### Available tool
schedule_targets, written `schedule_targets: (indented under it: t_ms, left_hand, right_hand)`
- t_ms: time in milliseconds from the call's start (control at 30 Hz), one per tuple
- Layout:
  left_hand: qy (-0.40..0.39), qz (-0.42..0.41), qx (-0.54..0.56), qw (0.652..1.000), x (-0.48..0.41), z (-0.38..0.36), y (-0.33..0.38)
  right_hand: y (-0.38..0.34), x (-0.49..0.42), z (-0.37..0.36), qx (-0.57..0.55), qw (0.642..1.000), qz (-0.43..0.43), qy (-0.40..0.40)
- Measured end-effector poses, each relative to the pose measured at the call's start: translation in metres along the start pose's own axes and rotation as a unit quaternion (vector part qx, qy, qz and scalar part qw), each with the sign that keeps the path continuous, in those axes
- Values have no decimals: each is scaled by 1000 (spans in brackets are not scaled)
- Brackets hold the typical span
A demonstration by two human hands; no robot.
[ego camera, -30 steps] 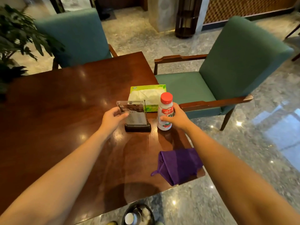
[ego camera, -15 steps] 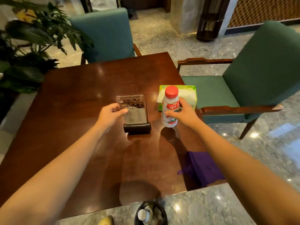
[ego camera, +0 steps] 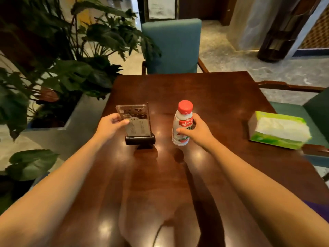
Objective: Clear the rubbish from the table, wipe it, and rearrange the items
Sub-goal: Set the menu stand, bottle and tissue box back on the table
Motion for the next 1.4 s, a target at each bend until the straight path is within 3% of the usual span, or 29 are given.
schedule_targets:
  t_ms: [167,400,800,1067,1200,1267,1333,1400]
  left_hand:
    - [12,19,7,1000,-32,75,-32]
    - [10,50,55,997,-54,119,-67]
    - [2,54,66,996,-66,130,-94]
    - [-1,59,51,997,-64,127,-94]
    - [-2,79,0,997,-57,125,-98]
    - [3,120,-99,988,-54,126,-106]
    - [-12,179,-257,950,-45,124,-107]
    - [-94,218,-374,897,-32,106,-104]
  right_hand:
    - [-18,-41,-85,-20,1000,-11,-1]
    - [-26,-72,-143,-6,999,-32,-9]
    - [-5,-95,-162,-21,998,-54,20]
    - [-3,-102,-167,-2,998,-50,-38]
    - [4,-103,-170,13,995,-62,-81]
    - [17,-103,-166,57,989,-89,-104]
    - [27,-97,-155,116,975,-122,-143]
    - [33,-89,-136,154,958,-149,-193]
Point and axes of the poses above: each hand's wrist, its own x-axis away from the middle knuckle, its own z-axis out of the back of the hand, y = z × x, the point moved 9 cm from there along -x, towards the middle knuckle, and after that the axes turned 6 degrees about x, right-handed, at the moved point
